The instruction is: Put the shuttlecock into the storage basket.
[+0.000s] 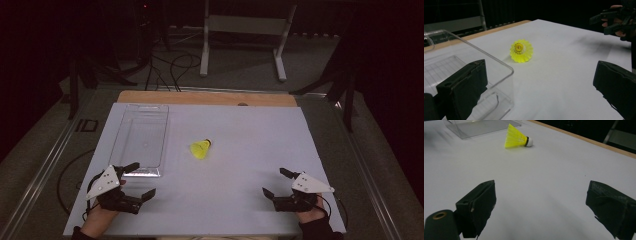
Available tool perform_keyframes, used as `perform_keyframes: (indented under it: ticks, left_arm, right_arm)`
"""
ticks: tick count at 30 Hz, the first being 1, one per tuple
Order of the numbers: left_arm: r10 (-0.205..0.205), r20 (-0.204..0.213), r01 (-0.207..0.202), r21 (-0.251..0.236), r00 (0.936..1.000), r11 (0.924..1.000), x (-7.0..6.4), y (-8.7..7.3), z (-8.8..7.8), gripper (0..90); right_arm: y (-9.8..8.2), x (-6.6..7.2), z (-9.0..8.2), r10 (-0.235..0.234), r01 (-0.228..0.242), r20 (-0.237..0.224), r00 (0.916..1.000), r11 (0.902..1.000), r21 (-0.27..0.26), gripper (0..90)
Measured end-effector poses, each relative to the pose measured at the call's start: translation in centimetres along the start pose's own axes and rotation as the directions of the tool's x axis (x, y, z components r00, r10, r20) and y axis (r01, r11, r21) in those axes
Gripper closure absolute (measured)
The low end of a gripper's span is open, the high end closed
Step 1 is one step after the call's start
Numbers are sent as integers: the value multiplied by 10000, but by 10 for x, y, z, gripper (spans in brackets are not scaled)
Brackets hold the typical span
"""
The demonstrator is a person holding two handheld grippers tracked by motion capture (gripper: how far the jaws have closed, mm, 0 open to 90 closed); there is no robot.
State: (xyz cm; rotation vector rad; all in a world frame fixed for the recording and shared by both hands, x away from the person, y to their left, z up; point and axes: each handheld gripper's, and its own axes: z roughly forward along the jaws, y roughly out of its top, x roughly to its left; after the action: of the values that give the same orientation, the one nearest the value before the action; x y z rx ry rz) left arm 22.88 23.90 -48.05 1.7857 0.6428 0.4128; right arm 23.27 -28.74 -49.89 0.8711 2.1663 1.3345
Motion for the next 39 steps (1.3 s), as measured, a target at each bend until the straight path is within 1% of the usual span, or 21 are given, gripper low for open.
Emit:
perform_keyframes:
  ticks: [2,4,6,7,8,10,11,12,14,15,16,18,25,26,27,29,30,35,39]
  left_arm:
    - [33,4,-33,59,10000,10000,0,2,0,1]
    - [101,76,-102,137,9999,9999,1,12,-2,0]
    - [101,76,-102,137,9999,9999,1,12,-2,1]
    - [267,114,-270,214,9996,9994,2,21,-2,1]
    - [289,166,-292,221,9994,9993,2,24,-2,1]
    - [257,277,-262,194,9993,9995,2,31,-2,1]
    - [257,277,-262,194,9993,9995,2,31,-2,1]
    - [300,355,-313,346,9989,9989,2,39,-1,1]
    - [327,435,-347,447,9985,9984,3,46,1,1]
    - [327,435,-347,447,9985,9984,3,46,1,1]
    - [330,457,-349,419,9984,9985,4,51,2,1]
    - [261,474,-281,422,9985,9987,6,57,3,1]
    - [428,646,-462,525,9970,9976,8,77,10,1]
    - [428,646,-462,525,9970,9976,8,77,10,1]
    - [462,613,-496,560,9970,9972,8,82,13,1]
    - [466,655,-505,592,9968,9970,9,85,14,1]
    - [499,650,-543,682,9966,9962,9,90,17,1]
    - [629,696,-690,900,9956,9935,8,97,24,1]
    - [770,813,-855,1076,9937,9905,6,106,34,1]
  right_arm:
    - [0,0,0,10,-10,-40,10000,10000,19,94]
    - [0,-1,1,-6,6,-34,10000,10000,-3,94]
    - [0,-1,1,15,-15,-41,10000,10000,3,94]
    - [0,-1,1,30,-30,-73,10000,10000,12,94]
    - [0,-1,1,24,-24,-70,10000,10000,12,94]
    - [0,-1,0,24,-24,-53,10000,10000,0,94]
    - [0,-1,0,24,-24,-53,10000,10000,0,94]
    - [0,-1,0,10,-10,-59,10000,10000,-4,94]
    - [0,-1,0,37,-37,-38,10000,10000,-23,94]
    - [0,-1,0,37,-37,-38,10000,10000,-23,94]
    - [0,-1,0,71,-71,-50,10000,10000,-12,94]
    - [0,-1,0,47,-47,-59,10000,10000,4,94]
    - [0,-1,1,48,-48,-141,9999,10000,48,94]
    - [0,-1,1,26,-26,-141,9999,10000,47,94]
    - [0,-1,1,40,-39,-143,9999,10000,60,94]
    - [0,-1,1,32,-31,-150,9999,10000,53,94]
    - [0,-1,1,33,-32,-149,9999,10000,51,94]
    - [0,-1,1,52,-51,-167,9998,10000,72,94]
    - [0,0,2,40,-38,-193,9998,9999,110,94]
